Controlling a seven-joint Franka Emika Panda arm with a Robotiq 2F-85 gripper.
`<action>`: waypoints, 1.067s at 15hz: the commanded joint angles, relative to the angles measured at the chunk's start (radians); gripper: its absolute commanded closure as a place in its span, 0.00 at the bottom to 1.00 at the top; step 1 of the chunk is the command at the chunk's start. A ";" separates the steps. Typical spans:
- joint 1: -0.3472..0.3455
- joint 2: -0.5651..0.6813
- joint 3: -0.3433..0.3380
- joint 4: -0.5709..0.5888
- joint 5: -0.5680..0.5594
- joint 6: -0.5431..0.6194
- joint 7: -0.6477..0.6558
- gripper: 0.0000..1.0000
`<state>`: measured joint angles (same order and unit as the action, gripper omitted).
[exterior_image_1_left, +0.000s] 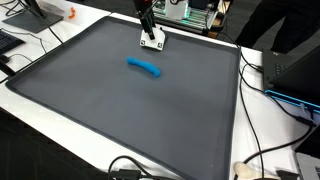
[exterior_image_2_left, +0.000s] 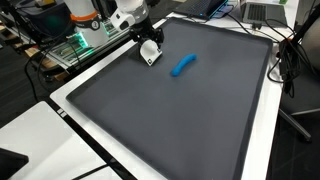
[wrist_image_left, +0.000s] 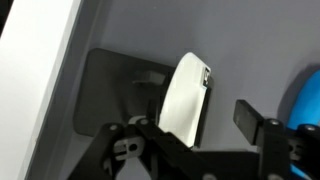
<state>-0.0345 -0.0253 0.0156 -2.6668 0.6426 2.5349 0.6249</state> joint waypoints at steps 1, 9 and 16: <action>0.016 0.023 -0.003 0.007 0.024 0.029 0.012 0.35; 0.022 0.030 -0.002 0.027 0.066 0.046 0.033 1.00; 0.032 -0.006 0.003 0.096 0.009 0.013 0.115 0.99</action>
<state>-0.0148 -0.0109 0.0165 -2.5964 0.6965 2.5638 0.6755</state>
